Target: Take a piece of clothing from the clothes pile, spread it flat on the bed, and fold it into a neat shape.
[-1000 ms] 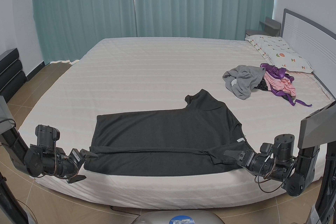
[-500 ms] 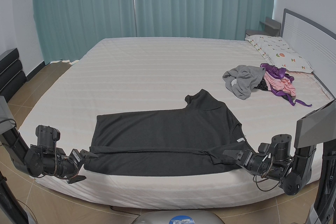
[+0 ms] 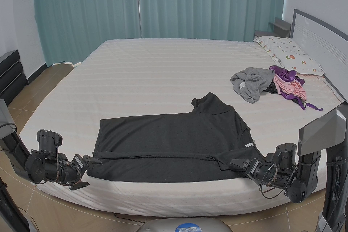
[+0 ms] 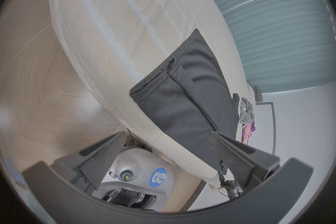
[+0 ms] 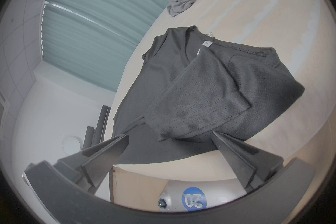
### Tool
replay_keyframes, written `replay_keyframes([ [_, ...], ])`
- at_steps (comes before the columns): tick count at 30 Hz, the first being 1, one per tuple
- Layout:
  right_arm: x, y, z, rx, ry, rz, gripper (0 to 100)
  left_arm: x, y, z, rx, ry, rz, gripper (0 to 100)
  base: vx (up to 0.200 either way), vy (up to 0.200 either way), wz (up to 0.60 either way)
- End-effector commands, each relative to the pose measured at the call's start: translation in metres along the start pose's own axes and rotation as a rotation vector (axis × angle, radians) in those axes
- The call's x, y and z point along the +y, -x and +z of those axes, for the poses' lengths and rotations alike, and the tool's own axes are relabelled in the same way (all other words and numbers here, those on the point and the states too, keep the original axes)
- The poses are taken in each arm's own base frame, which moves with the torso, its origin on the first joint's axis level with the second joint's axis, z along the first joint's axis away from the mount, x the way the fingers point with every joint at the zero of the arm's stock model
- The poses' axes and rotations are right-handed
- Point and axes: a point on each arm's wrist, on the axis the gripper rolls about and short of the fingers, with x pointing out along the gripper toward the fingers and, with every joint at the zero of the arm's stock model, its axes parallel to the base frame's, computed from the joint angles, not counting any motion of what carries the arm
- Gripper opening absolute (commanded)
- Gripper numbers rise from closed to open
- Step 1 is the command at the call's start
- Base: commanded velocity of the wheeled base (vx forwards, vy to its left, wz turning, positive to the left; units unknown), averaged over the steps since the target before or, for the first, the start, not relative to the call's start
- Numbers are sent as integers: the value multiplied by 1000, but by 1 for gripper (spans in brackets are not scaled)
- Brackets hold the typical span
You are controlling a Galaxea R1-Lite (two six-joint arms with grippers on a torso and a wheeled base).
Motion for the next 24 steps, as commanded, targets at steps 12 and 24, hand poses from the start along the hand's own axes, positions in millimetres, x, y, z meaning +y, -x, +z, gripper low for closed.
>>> replay_keyframes([
  [12, 2, -11, 7, -65, -86, 6, 100, 0, -2, -1, 3, -3, 8, 100, 0, 0, 0],
  [24, 2, -11, 5, -96, -86, -21, 0, 0, -2, -1, 3, -3, 8, 100, 0, 0, 0],
])
